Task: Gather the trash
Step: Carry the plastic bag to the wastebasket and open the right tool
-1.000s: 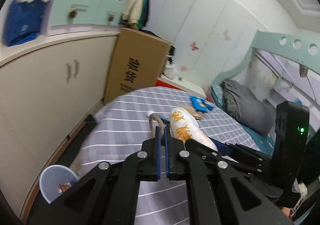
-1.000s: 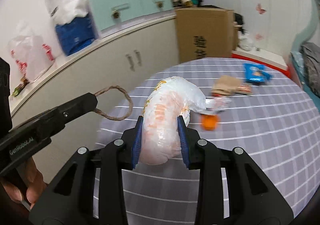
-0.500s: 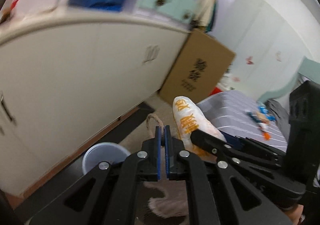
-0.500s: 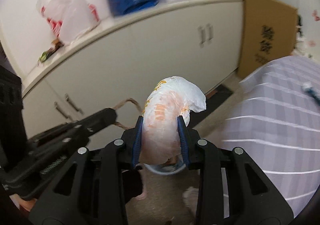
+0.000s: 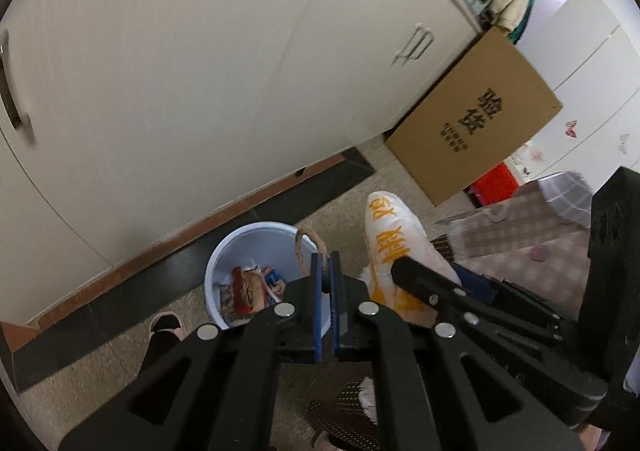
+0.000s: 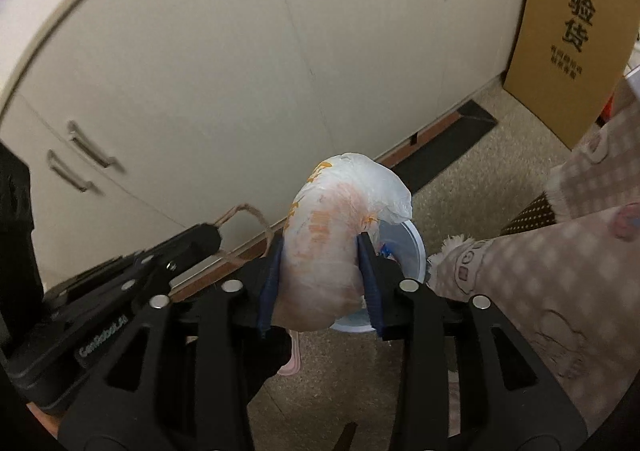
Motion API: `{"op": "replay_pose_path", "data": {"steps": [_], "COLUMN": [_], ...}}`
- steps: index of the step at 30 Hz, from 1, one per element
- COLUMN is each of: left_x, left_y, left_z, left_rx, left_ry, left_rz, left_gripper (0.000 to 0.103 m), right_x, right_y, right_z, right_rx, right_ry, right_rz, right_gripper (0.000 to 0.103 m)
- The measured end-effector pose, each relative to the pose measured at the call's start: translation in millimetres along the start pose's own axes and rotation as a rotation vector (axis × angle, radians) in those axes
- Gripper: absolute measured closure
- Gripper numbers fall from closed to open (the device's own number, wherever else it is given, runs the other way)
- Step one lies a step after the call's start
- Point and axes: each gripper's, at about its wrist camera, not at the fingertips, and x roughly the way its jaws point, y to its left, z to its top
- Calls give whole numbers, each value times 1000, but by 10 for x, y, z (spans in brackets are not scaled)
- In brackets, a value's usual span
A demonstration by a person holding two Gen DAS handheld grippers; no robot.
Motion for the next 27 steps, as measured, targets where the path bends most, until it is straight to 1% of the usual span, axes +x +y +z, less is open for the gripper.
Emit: {"op": "replay_pose_path", "data": {"steps": [1, 3, 5, 6, 10, 18, 24, 27], "left_x": [38, 141, 212, 251, 367, 501, 594, 616], "left_y": [28, 91, 91, 103, 66, -50, -179, -246], "left_z": [-17, -19, -17, -23, -47, -86, -44, -3], "left_rx": [-5, -7, 3, 9, 8, 31, 61, 75], "left_ry": [10, 24, 34, 42, 66, 95, 111, 116], "left_rz": [0, 13, 31, 41, 41, 39, 49, 48], "left_gripper": [100, 100, 100, 100, 100, 100, 99, 99], "right_x": [79, 206, 269, 307, 345, 258, 98, -35], "right_y": [-25, -64, -115, -141, -214, -304, -341, -322], "right_z": [6, 11, -8, -12, -41, -48, -5, 18], "right_rx": [11, 27, 37, 49, 71, 96, 117, 97], "right_ry": [6, 15, 23, 26, 25, 26, -21, -81], "right_rz": [-6, -27, -33, -28, -27, -41, -47, -76], "right_gripper": [53, 50, 44, 43, 43, 42, 42, 40]}}
